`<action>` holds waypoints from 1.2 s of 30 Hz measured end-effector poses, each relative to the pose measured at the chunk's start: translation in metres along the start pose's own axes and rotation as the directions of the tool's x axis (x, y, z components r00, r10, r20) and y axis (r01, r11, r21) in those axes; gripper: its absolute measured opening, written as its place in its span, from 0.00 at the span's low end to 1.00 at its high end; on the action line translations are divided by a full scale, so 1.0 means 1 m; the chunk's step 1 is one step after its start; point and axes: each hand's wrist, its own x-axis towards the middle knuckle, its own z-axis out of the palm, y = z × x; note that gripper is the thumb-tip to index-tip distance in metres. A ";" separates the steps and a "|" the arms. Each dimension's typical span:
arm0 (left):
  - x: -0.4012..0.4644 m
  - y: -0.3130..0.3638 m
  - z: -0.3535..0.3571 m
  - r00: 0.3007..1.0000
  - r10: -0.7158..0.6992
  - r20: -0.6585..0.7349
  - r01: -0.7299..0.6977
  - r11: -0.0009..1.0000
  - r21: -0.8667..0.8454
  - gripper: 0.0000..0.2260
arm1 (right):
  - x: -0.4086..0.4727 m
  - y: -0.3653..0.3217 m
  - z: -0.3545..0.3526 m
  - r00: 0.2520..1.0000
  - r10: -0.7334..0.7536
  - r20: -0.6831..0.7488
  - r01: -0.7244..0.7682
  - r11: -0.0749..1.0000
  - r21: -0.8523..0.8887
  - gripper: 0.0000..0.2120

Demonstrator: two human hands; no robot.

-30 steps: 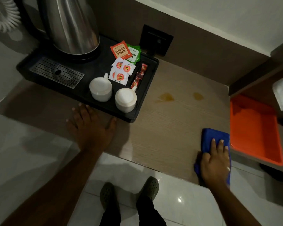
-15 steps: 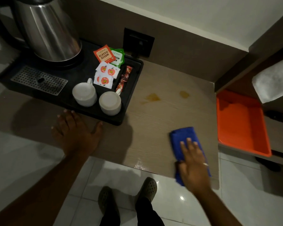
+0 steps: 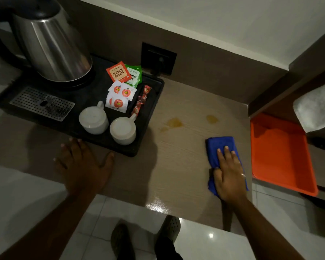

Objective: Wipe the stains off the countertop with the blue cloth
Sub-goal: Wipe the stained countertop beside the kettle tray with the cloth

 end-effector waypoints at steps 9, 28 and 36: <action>-0.001 0.012 -0.010 0.998 -0.068 0.003 0.068 0.998 0.013 0.47 | 0.175 -0.022 -0.012 0.961 0.269 -0.069 -0.273 0.961 -0.050 0.28; 0.001 0.013 -0.014 0.996 -0.083 0.043 0.080 0.995 0.062 0.49 | 0.143 -0.083 0.017 0.947 -0.303 0.109 0.313 0.944 -0.099 0.30; 0.004 0.007 -0.006 0.998 -0.055 0.004 0.055 0.997 0.049 0.49 | 0.182 -0.031 -0.009 0.987 -0.161 0.017 0.162 0.980 -0.113 0.31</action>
